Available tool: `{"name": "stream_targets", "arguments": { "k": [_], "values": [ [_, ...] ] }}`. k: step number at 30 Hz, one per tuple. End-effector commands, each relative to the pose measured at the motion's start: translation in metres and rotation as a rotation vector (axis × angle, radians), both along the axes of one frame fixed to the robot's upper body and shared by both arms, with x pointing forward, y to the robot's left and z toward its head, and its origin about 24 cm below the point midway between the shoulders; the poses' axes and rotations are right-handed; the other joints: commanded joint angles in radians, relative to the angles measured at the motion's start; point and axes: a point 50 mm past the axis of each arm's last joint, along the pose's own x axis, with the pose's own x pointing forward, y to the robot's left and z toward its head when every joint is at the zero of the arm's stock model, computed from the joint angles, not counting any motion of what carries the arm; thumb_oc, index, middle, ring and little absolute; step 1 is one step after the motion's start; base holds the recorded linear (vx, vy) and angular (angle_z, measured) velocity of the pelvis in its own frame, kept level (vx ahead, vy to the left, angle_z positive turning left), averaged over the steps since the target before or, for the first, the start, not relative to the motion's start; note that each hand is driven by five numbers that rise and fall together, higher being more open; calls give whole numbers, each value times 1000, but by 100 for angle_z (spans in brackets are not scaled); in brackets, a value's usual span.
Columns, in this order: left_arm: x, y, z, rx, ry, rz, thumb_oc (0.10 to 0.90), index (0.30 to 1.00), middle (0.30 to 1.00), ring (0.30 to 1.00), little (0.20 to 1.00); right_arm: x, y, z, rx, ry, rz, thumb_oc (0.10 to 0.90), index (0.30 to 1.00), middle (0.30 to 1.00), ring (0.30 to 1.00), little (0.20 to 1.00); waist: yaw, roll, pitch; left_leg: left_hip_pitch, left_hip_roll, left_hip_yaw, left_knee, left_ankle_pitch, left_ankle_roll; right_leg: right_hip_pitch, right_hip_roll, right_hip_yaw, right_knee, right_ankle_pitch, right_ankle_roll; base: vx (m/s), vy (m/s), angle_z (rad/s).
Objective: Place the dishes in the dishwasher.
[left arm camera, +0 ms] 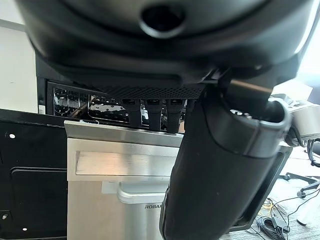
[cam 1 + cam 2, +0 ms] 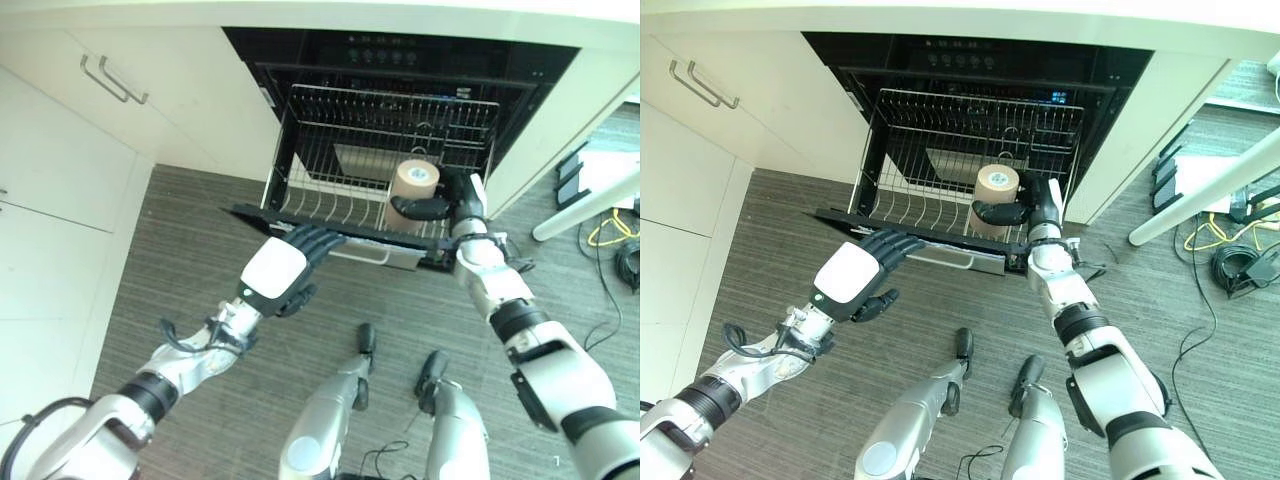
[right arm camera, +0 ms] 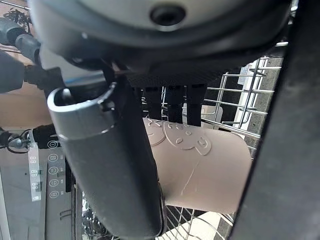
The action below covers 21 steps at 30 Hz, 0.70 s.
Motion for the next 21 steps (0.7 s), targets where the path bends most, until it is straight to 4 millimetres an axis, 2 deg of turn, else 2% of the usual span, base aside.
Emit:
{"name": "stream_targets", "arguments": {
  "k": [1,5,10,13,18,20,21],
  "values": [
    [4,-25,30,-179,-137,-70,800,900,900,900,900,-4,-43,1,-106,16,-149,800,900,900,900,900,-12,93,5,-38,78,22,189,-257,-67,33,-25,57,-108,-1,70,0,0,0],
    [3,-24,30,-182,-134,-71,800,900,900,900,900,-6,-48,-3,-119,33,-163,800,900,900,900,900,-15,91,5,-37,82,26,189,-257,-67,31,-25,57,-108,3,71,0,0,0],
    [3,-24,26,-185,-128,-63,800,900,900,900,900,-8,-40,8,-355,-75,-141,800,900,900,900,900,-24,87,5,-24,84,28,189,-259,-68,39,-23,59,-108,5,72,0,0,0],
    [3,-24,27,-190,-128,-60,800,900,900,900,900,-9,-40,12,-393,-105,-154,800,900,900,900,900,-29,89,5,-16,84,29,189,-261,-68,45,-24,59,-108,4,73,0,0,0],
    [1,-23,24,-191,-114,-45,800,900,900,900,900,-16,-45,12,-339,-185,-256,800,900,900,900,900,-40,90,3,8,85,33,189,-270,-68,65,-28,61,-108,0,76,0,1,-1],
    [-3,-23,17,-193,-96,-34,800,900,900,900,900,-23,-46,12,-226,-252,-288,800,900,900,900,900,-47,91,-12,22,84,36,189,-278,-68,77,-30,63,-108,-5,78,16,14,-5],
    [-8,-24,6,-197,-76,-19,800,900,900,900,900,-30,-41,8,-116,-305,-295,800,900,900,900,900,-55,93,-27,36,84,40,189,-284,-67,90,-31,64,-108,-9,77,29,21,-6]
  ]
}}
